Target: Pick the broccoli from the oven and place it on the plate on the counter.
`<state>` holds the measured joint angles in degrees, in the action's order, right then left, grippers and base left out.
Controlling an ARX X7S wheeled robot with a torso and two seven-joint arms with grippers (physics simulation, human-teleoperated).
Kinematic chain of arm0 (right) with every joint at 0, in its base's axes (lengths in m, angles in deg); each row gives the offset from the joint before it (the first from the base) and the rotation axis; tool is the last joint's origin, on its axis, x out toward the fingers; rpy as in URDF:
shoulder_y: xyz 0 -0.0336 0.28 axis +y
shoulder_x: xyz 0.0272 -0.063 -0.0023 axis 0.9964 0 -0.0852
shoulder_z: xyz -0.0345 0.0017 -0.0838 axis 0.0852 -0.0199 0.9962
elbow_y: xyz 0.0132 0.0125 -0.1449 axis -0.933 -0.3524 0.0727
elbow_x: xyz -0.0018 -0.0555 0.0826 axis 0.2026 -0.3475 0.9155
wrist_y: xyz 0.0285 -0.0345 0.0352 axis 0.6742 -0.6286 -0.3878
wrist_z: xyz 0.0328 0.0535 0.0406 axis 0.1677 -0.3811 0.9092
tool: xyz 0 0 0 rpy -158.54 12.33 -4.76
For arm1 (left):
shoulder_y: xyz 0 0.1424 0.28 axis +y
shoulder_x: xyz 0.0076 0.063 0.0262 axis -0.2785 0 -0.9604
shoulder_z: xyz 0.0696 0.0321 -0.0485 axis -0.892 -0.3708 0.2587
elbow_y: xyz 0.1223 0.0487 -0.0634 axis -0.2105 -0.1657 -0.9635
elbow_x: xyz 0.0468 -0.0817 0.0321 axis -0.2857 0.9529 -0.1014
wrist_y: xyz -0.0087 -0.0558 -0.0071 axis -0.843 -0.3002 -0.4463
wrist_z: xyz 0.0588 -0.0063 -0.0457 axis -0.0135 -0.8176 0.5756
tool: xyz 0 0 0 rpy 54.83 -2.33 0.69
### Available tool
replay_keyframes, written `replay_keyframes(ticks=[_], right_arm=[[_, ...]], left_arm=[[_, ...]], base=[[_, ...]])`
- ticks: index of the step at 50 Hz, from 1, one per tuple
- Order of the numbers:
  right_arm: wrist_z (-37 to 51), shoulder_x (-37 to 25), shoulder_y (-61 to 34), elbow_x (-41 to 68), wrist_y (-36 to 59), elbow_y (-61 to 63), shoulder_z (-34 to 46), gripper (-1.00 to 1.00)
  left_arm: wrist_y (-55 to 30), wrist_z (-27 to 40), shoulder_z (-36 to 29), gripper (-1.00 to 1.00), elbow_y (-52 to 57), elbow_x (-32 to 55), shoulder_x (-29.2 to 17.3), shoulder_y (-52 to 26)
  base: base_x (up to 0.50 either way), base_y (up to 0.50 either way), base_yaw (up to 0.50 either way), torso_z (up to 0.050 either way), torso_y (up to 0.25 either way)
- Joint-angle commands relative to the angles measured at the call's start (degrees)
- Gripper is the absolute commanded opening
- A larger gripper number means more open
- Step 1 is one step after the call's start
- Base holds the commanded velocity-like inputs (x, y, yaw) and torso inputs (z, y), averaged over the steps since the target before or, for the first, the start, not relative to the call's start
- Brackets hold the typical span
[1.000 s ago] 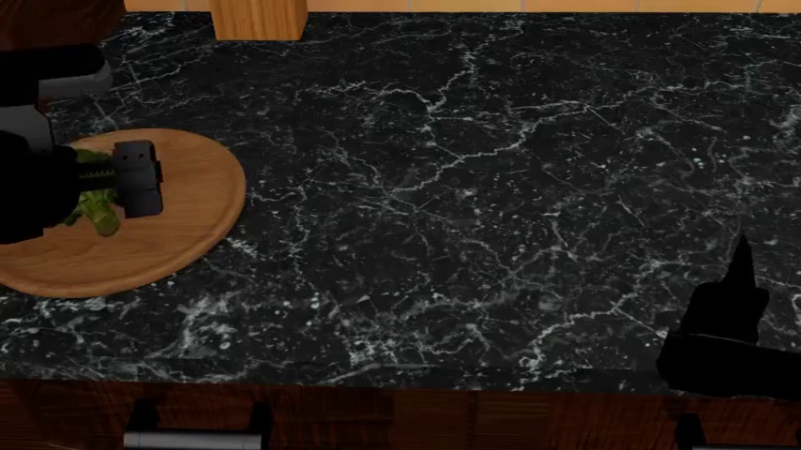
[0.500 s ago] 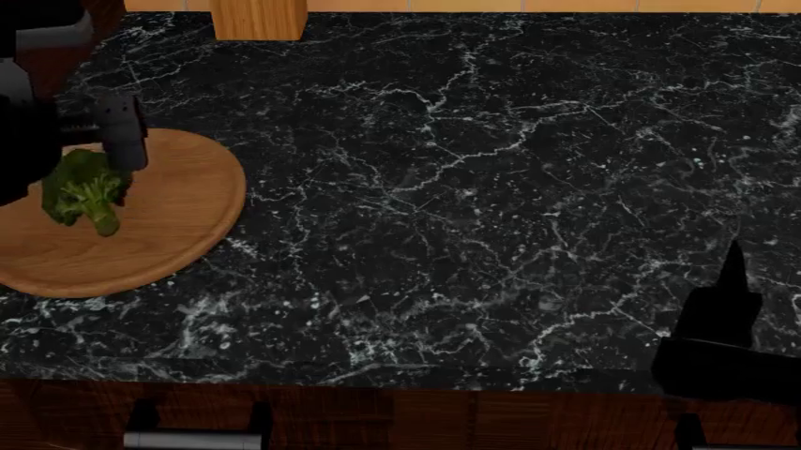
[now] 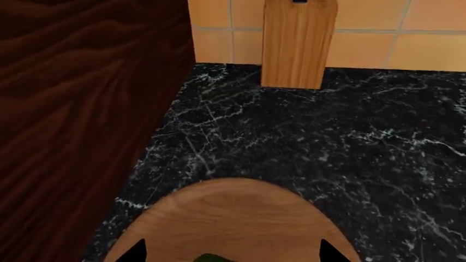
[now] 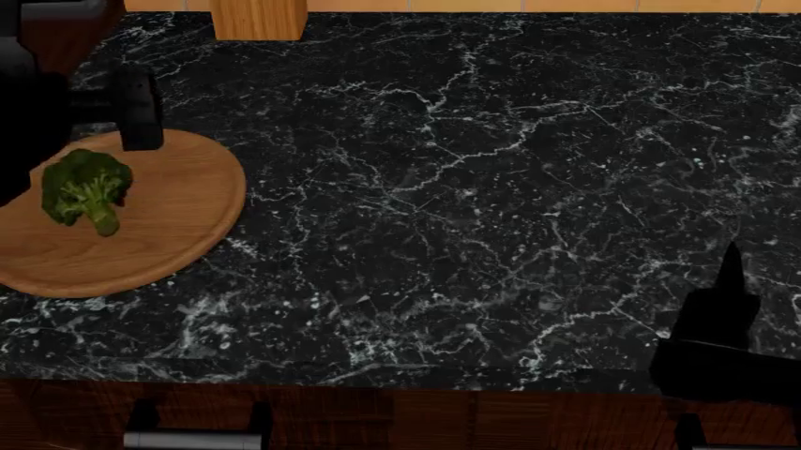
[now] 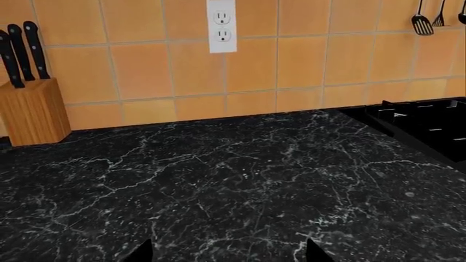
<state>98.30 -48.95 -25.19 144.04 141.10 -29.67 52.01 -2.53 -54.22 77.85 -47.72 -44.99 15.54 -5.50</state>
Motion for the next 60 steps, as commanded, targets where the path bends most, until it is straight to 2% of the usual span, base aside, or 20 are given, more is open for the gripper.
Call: replay_keyframes(ticks=[1, 19, 26, 29, 32, 34, 39, 48, 54, 60], right_arm=[[-0.9, 0.7, 0.5, -0.8, -0.2, 0.2, -1.0, 1.0], [-0.9, 0.8, 1.5, -1.0, -0.8, 0.7, -1.4, 1.0], [-1.6, 1.0, 2.1, -1.7, -1.3, 0.7, -1.5, 1.0], [-1.9, 1.1, 2.1, -2.0, -1.4, 0.5, -1.4, 1.0], [-2.2, 1.3, 2.2, -2.4, -1.6, 0.3, -1.2, 1.0], [-2.5, 1.4, 2.3, -2.8, -1.8, 0.1, -1.1, 1.0], [-3.1, 1.6, 2.4, -3.6, -2.0, -0.3, -0.7, 1.0], [-2.8, 1.1, 2.5, -3.0, -2.0, 0.0, -1.0, 1.0], [-1.8, 0.5, 2.5, -1.4, -1.7, 0.9, -1.6, 1.0], [-0.9, 0.3, 2.4, -0.4, -1.5, 1.4, -1.7, 1.0]], left_arm=[[-8.2, -1.6, -0.7, 1.0, 19.4, -1.1, 0.6, 6.9], [-26.5, -4.9, -4.7, 1.0, 57.2, 4.0, 0.4, 17.5], [-30.8, -4.7, -4.5, 1.0, 66.6, 6.2, 0.2, 20.6], [-31.0, -0.3, -3.6, 1.0, 68.8, 12.9, -1.2, 22.2], [-30.9, 12.1, -1.7, 1.0, 70.5, 30.0, -4.4, 23.1], [-30.9, 17.8, -0.6, 1.0, 71.4, 37.7, -5.6, 23.6], [-30.8, 26.2, 0.9, 1.0, 74.5, 49.4, -8.0, 25.8], [-30.4, 39.6, 5.3, 1.0, 78.6, 67.3, -11.8, 29.0], [-29.4, 50.4, 8.0, 1.0, 81.8, 82.1, -14.3, 31.5], [-27.2, 51.9, 9.1, 1.0, 85.8, 85.2, -17.0, 35.9]], base=[[0.0, 0.0, 0.0, 0.0, 0.0], [0.0, 0.0, 0.0, 0.0, 0.0], [0.0, 0.0, 0.0, 0.0, 0.0], [0.0, 0.0, 0.0, 0.0, 0.0], [0.0, 0.0, 0.0, 0.0, 0.0], [0.0, 0.0, 0.0, 0.0, 0.0], [0.0, 0.0, 0.0, 0.0, 0.0], [0.0, 0.0, 0.0, 0.0, 0.0], [0.0, 0.0, 0.0, 0.0, 0.0], [0.0, 0.0, 0.0, 0.0, 0.0]])
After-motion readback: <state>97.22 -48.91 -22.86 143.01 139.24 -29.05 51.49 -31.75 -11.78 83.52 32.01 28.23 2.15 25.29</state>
